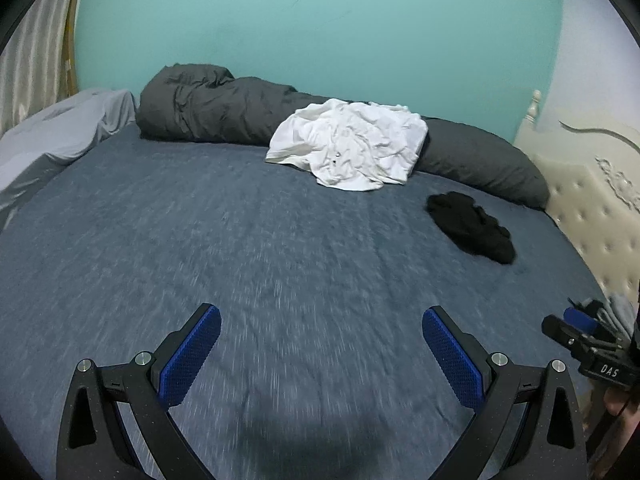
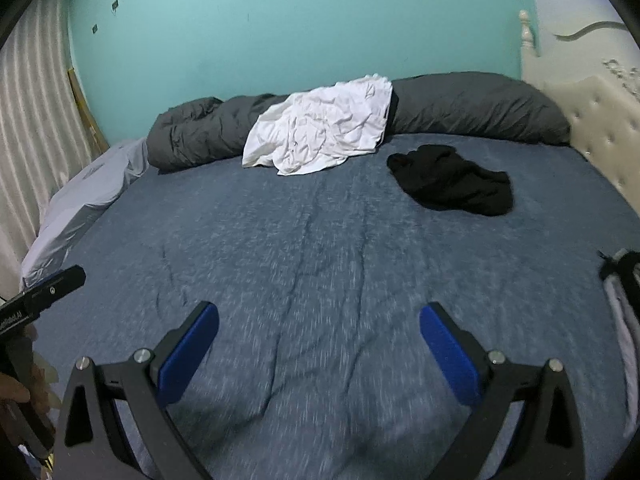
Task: Fold clothes
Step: 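Reach the right gripper to the white T-shirt and grasp its hem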
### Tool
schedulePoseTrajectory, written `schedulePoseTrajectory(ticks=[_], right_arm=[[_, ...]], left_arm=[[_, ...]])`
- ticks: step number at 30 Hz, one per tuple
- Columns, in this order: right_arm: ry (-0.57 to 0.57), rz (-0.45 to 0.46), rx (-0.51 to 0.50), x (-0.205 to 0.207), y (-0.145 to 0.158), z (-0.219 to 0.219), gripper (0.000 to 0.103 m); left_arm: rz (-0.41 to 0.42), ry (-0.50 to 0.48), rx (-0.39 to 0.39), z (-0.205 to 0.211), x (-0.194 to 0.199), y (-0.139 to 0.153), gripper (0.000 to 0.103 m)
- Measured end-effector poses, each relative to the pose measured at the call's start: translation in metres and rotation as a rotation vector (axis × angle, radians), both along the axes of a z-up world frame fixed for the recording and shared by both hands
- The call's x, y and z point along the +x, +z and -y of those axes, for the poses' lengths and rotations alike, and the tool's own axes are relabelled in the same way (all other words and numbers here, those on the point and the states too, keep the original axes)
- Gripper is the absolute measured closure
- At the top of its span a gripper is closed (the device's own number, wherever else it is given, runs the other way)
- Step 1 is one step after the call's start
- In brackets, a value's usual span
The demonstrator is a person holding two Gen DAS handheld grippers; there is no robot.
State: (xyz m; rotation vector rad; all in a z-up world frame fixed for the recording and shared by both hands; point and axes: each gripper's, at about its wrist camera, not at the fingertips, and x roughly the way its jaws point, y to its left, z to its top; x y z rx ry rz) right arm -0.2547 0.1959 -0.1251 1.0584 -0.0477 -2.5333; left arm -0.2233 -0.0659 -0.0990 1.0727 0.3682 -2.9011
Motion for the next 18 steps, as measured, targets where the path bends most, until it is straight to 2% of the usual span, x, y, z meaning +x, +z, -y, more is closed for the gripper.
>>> schedulePoseTrajectory(ticks=[5, 8, 13, 18], right_arm=[[0.013, 0.033, -0.013, -0.074, -0.029, 0.022, 0.002], [0.032, 0.036, -0.032, -0.116, -0.044, 0.038, 0.003], [0.040, 0.076, -0.027, -0.180, -0.073, 0.066, 0.015], [0.048, 0.105, -0.005, -0.222, -0.090, 0.095, 0.016]], left_arm=[[0.012, 0.028, 0.043, 0.023, -0.078, -0.036, 0.000], [0.025, 0.073, 0.081, 0.040, -0.110, -0.059, 0.000], [0.088, 0.125, 0.127, 0.067, -0.156, -0.087, 0.000], [0.131, 0.137, 0.148, 0.090, -0.194, -0.101, 0.000]])
